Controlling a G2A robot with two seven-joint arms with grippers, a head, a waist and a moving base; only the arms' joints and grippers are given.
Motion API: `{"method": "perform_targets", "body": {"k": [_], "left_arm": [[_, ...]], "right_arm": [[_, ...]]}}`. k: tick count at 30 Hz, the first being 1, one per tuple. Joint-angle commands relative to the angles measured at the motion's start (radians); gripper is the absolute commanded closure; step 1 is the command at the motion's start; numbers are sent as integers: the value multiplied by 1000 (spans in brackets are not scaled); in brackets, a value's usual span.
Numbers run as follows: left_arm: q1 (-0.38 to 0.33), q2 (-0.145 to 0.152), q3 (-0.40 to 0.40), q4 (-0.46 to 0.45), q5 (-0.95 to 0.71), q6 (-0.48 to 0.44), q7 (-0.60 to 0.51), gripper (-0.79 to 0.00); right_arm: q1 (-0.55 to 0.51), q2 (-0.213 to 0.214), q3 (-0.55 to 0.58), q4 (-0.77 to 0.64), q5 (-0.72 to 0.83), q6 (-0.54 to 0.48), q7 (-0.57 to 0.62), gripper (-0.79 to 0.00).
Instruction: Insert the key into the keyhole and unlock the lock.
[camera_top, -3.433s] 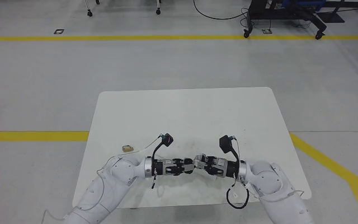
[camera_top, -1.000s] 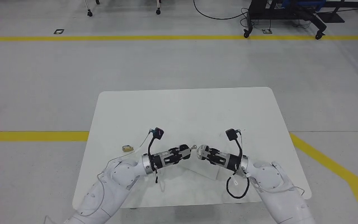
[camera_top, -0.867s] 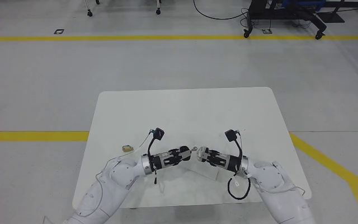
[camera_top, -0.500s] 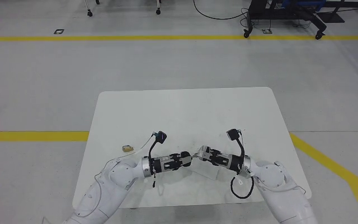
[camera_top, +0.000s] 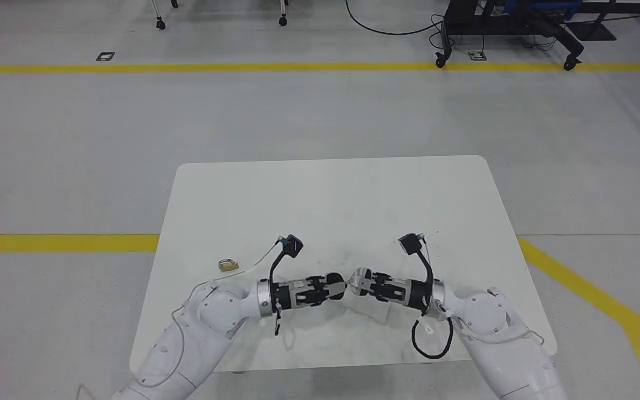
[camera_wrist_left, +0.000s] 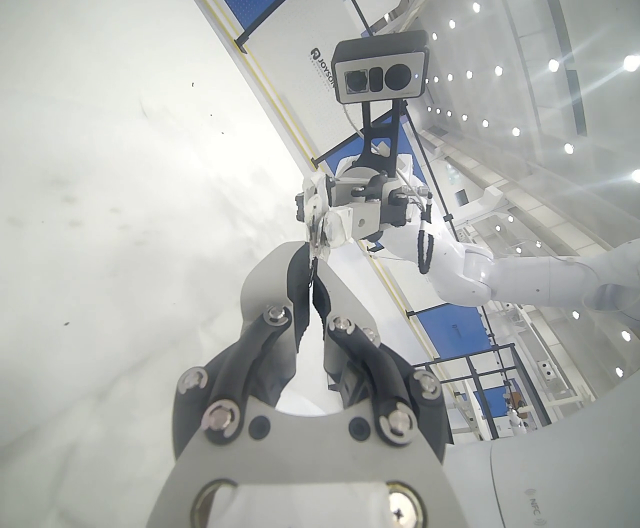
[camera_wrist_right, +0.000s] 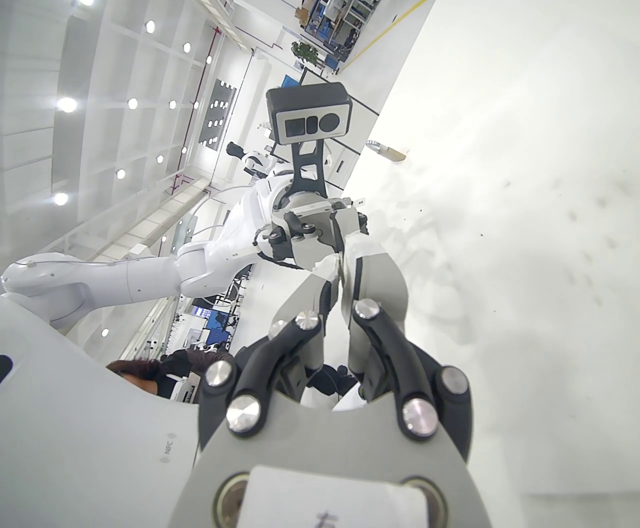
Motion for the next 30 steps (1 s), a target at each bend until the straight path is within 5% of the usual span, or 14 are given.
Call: {"method": "perform_targets", "body": {"k": [1,9,11,12,13,23,26,30], "left_arm": [[-1,0,1,0,-1,0,-1,0],[-1,4,-12,8,-7,-2,2,0],[-1,5,-17,8,-10,1,3,-366],[0,6,-19,8,-11,2,3,-693],[0,7,-21,7,-11,3,1,-785],[16,25,-86,-46,0,9,29,-785],[69,53,-178,-186,67,24,34,-785],[225,105,-367,-489,227,107,-12,-785]], "right_arm": [[2,1,-2,1,-3,0,4,0],[3,4,-7,2,-27,-5,7,0],[4,4,-11,2,-31,-5,7,0],[5,5,-12,2,-34,-5,7,0],[5,5,-13,1,-35,-6,6,0],[8,6,-7,16,0,-23,-32,0],[19,0,-7,67,23,-39,-93,0],[49,-21,-64,191,124,-73,-121,0]]}}
